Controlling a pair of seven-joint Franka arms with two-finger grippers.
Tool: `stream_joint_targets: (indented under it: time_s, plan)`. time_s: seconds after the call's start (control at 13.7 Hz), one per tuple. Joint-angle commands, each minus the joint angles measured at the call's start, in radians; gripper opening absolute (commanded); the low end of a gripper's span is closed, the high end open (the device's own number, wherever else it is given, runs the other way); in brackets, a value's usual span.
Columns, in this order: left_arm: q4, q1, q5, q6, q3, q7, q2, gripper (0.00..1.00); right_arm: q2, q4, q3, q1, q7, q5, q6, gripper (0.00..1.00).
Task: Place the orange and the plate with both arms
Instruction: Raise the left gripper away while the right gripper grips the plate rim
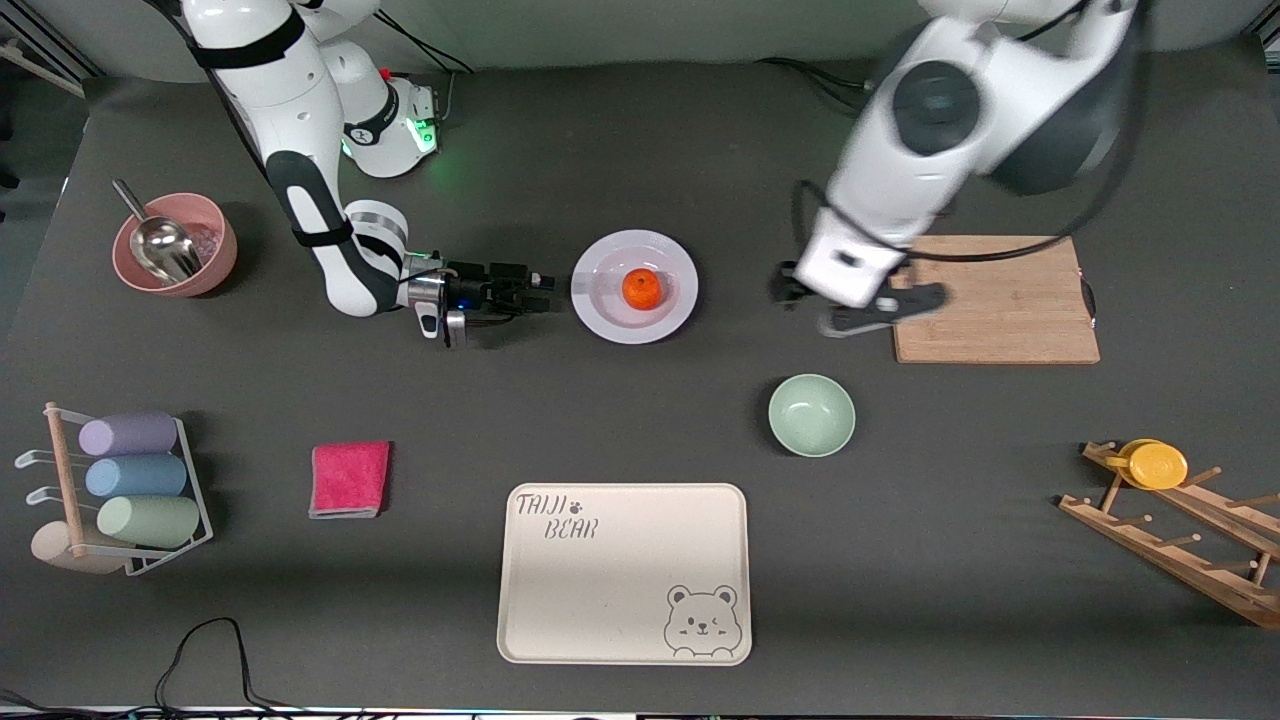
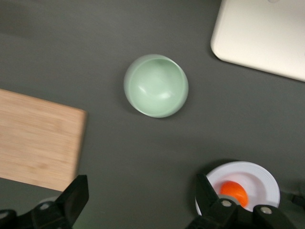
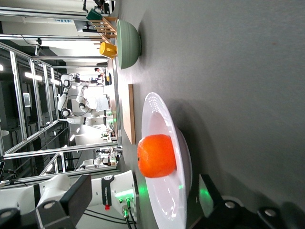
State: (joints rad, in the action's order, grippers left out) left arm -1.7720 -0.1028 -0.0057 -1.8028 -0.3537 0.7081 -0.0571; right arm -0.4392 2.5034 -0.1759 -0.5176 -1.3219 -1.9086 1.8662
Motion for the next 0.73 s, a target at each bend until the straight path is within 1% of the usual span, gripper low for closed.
stream_joint_targets:
  time_s: [0.0,0.15,0.29,0.36,0.51,0.66]
  plan:
    - [-0.034,0.122,-0.023,0.030,-0.014,-0.103,0.089,1.00,-0.053,-0.020,0.000,-0.045,-0.080,-0.084,0.002,0.99]
    - [-0.023,0.182,-0.023,0.031,-0.013,-0.136,0.094,1.00,-0.075,-0.020,0.000,-0.065,-0.131,-0.124,-0.001,0.99]
    - [-0.017,0.227,-0.022,0.031,-0.005,-0.174,0.095,1.00,-0.078,-0.021,0.013,-0.065,-0.134,-0.136,-0.001,0.99]
    - [-0.003,0.229,-0.013,0.031,-0.001,-0.177,0.094,1.00,-0.079,-0.021,0.025,-0.065,-0.134,-0.159,-0.002,0.99]
    - [0.023,0.229,-0.010,0.030,0.039,-0.209,0.091,1.00,-0.087,-0.037,0.044,-0.065,-0.135,-0.194,-0.002,0.99]
    - [0.040,0.229,-0.008,0.031,0.071,-0.272,0.083,1.00,-0.090,-0.037,0.070,-0.064,-0.137,-0.223,-0.002,0.95]
